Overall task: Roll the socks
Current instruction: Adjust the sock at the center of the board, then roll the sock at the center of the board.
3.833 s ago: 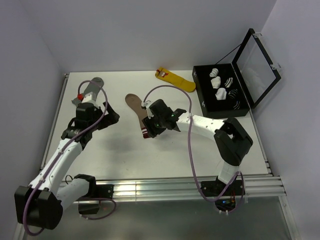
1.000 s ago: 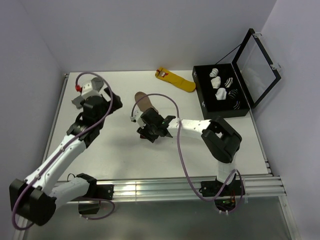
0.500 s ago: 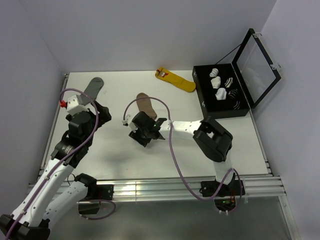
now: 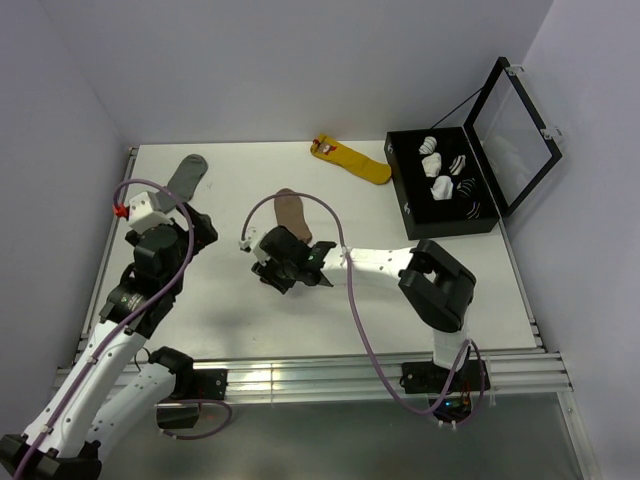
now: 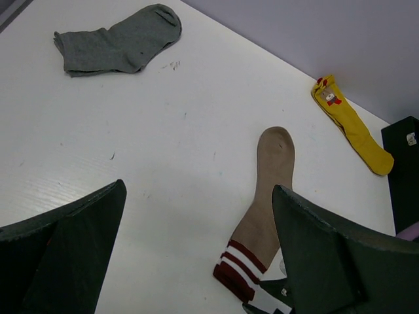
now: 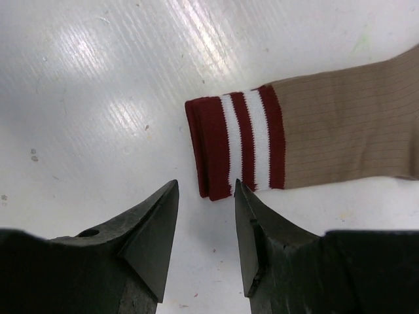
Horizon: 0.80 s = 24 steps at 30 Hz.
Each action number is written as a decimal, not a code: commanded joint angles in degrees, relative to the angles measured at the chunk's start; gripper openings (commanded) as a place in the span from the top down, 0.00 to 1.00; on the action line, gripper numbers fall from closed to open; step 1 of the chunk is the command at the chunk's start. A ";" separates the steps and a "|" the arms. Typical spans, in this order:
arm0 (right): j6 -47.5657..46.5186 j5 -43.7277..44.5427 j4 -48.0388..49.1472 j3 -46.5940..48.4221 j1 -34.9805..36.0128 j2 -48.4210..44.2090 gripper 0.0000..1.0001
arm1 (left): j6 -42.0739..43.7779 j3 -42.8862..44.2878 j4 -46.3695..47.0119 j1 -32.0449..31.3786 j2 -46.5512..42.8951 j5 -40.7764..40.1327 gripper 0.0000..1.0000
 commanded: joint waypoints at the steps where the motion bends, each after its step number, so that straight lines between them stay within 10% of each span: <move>1: -2.97 3.45 3.85 -1.19 1.57 -2.58 0.53 | 0.94 -0.24 0.69 0.61 0.18 1.12 0.01; 24: -6.58 6.36 5.00 -0.75 3.68 4.36 0.54 | 0.59 -0.68 1.22 3.51 0.27 4.20 0.00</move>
